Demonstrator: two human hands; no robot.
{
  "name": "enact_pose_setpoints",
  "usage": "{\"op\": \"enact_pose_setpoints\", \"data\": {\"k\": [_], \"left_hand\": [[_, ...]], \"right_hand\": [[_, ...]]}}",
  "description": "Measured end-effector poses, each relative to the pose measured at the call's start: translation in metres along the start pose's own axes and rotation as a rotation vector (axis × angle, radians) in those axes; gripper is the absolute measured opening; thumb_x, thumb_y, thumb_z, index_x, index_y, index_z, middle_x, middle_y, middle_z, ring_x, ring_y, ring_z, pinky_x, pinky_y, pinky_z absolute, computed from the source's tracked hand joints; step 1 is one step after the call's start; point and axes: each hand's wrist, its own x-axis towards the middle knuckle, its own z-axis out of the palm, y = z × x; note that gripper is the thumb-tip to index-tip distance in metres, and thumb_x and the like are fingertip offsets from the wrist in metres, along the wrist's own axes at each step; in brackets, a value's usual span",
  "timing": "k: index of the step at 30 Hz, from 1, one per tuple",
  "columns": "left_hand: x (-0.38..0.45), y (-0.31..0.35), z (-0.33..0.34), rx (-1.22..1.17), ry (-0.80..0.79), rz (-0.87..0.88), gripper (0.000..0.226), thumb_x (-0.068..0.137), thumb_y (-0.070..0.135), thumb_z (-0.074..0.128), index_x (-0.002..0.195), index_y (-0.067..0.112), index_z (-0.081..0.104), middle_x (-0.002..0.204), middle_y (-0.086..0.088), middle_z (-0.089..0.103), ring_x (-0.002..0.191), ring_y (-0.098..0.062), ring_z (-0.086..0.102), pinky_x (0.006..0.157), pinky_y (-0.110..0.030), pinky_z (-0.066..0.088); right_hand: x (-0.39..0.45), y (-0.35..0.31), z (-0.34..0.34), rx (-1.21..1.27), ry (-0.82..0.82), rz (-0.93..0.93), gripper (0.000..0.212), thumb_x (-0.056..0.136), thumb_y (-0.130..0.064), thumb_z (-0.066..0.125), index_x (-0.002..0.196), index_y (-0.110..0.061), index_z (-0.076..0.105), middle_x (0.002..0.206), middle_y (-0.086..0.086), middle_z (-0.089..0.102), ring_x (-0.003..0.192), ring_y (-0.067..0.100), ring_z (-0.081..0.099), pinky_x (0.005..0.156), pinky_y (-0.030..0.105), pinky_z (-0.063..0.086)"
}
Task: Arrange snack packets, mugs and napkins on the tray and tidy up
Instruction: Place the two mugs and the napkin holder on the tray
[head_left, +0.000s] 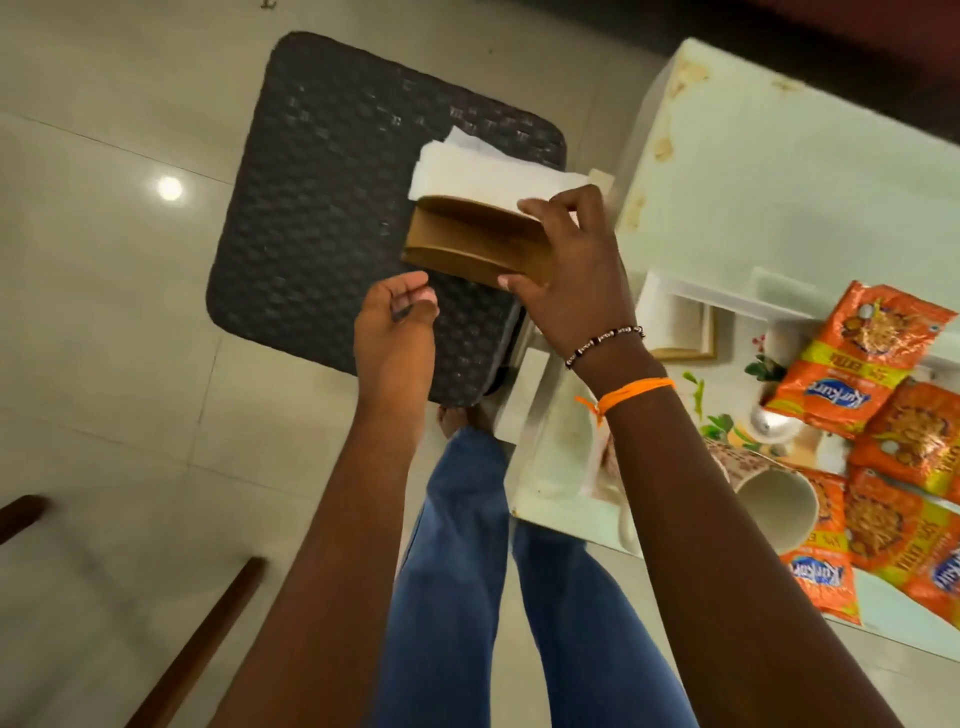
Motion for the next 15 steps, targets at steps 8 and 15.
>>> {"op": "enact_pose_setpoints", "data": {"k": [8,15], "left_hand": [[0.014,0.005,-0.005,0.022,0.033,-0.032,0.027,0.090,0.015,0.053,0.115,0.022,0.047,0.115,-0.002,0.055,0.110,-0.019,0.056,0.098,-0.033,0.045],[-0.016,-0.004,0.017,0.119,0.010,0.029,0.019,0.091,0.010,0.049,0.100,0.023,0.060,0.121,-0.004,0.056,0.105,-0.013,0.055,0.090,-0.025,0.045]], "right_hand": [[-0.006,0.002,0.001,0.004,-0.033,-0.055,0.052,0.076,-0.020,0.070,0.123,-0.014,0.049,0.126,0.014,0.043,0.116,0.028,0.047,0.098,0.040,0.048],[-0.042,0.034,-0.028,0.107,-0.003,-0.044,0.051,0.071,-0.015,0.072,0.119,-0.012,0.054,0.116,0.016,0.048,0.102,0.029,0.052,0.085,0.038,0.051]]}}
